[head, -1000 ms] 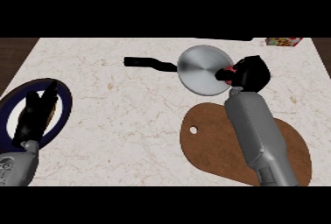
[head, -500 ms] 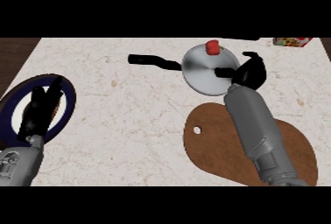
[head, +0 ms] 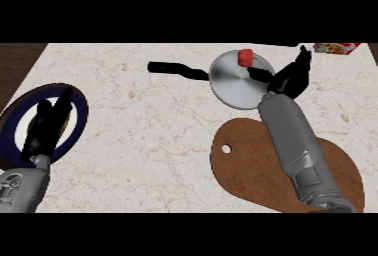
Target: Pick the bell pepper from the cutting board and place it in the pan
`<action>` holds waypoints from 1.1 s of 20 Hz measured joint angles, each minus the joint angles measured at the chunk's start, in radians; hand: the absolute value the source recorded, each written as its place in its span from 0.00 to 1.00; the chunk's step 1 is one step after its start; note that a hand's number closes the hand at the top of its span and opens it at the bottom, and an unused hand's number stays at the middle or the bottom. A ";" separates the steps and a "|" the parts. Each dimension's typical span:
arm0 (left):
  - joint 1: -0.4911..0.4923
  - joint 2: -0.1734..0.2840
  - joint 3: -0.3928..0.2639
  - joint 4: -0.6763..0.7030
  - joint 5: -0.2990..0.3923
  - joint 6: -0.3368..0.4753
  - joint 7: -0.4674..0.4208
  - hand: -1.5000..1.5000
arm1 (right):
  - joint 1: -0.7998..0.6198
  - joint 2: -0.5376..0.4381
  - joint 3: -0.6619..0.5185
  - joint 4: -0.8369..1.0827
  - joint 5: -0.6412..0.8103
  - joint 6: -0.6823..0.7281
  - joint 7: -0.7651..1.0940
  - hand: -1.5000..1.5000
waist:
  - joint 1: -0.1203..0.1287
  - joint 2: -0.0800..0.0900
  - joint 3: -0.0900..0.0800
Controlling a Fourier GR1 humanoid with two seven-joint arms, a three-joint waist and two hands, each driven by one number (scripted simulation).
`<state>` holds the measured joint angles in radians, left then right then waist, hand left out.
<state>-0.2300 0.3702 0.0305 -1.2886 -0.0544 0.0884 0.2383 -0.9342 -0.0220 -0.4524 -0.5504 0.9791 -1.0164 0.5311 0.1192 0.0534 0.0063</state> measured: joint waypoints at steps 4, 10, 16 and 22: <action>-0.003 0.001 0.008 0.013 0.000 0.002 -0.003 0.50 | -0.015 0.005 -0.034 0.011 -0.032 -0.090 -0.066 0.00 | -0.011 -0.005 -0.001; 0.030 0.012 0.027 0.025 0.005 -0.005 -0.015 0.50 | -0.019 0.010 -0.075 0.042 -0.087 -0.206 -0.126 0.00 | -0.041 -0.025 -0.003; 0.066 0.025 0.061 0.037 0.013 -0.006 -0.028 0.50 | 0.068 0.015 0.030 -0.014 -0.210 -0.295 -0.156 0.00 | -0.084 -0.050 -0.005; 0.086 0.022 0.072 0.036 0.003 0.011 -0.010 0.50 | 0.272 0.018 0.255 -0.209 -0.319 -0.323 -0.117 0.00 | -0.125 -0.069 -0.006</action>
<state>-0.1438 0.3918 0.1025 -1.2523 -0.0511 0.0997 0.2280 -0.6623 -0.0042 -0.1977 -0.7593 0.6600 -1.3399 0.4144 -0.0059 -0.0159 -0.0002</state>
